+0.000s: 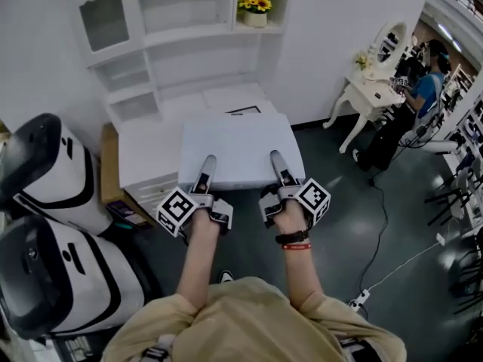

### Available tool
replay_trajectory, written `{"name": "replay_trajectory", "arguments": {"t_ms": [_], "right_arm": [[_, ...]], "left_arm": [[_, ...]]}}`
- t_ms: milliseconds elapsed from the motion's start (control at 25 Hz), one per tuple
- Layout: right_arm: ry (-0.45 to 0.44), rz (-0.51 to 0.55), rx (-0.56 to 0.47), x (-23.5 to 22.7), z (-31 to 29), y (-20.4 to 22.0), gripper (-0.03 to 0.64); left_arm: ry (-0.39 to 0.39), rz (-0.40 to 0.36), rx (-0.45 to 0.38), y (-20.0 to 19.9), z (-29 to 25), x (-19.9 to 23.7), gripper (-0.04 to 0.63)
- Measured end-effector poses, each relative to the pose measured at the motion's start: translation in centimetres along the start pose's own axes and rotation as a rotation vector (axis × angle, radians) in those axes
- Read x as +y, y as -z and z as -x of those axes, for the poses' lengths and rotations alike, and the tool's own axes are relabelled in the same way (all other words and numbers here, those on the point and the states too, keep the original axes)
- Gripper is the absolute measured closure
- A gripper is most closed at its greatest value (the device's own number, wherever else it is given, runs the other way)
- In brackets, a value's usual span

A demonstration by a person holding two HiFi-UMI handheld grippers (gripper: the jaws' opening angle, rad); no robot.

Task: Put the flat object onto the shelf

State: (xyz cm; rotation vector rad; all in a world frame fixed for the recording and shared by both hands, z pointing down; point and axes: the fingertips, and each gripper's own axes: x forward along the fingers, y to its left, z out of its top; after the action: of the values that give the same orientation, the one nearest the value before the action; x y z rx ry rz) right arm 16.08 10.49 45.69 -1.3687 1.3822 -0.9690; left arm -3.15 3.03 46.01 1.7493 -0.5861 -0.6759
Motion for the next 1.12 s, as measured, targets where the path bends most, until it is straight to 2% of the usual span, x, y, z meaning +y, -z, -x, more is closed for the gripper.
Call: {"name": "replay_trajectory", "arguments": {"t_ms": [320, 440, 520, 760, 1120], "right_arm": [[0.007, -0.025, 0.158, -1.1, -6.2, 6.4, 0.213], [0.018, -0.016, 0.207, -1.4, -8.5, 7.7, 0.213], [0.005, -0.017, 0.231, -1.5, -10.4, 8.1, 0.213], [-0.023, -0.039, 0.267, -1.6, -16.6, 8.0, 0.213], [-0.067, -0.08, 0.283, -1.9, -26.5, 5.4, 0.213]], "left_arm": [[-0.061, -0.003, -0.143, -6.5, 2.3, 3.0, 0.219], [-0.093, -0.006, -0.185, -8.3, 2.3, 4.2, 0.219], [-0.086, -0.003, -0.212, -9.6, 1.6, 4.7, 0.219], [-0.114, -0.009, -0.257, -12.6, -1.9, 5.6, 0.221], [-0.102, -0.034, -0.303, -17.0, -10.4, 6.2, 0.221]]}}
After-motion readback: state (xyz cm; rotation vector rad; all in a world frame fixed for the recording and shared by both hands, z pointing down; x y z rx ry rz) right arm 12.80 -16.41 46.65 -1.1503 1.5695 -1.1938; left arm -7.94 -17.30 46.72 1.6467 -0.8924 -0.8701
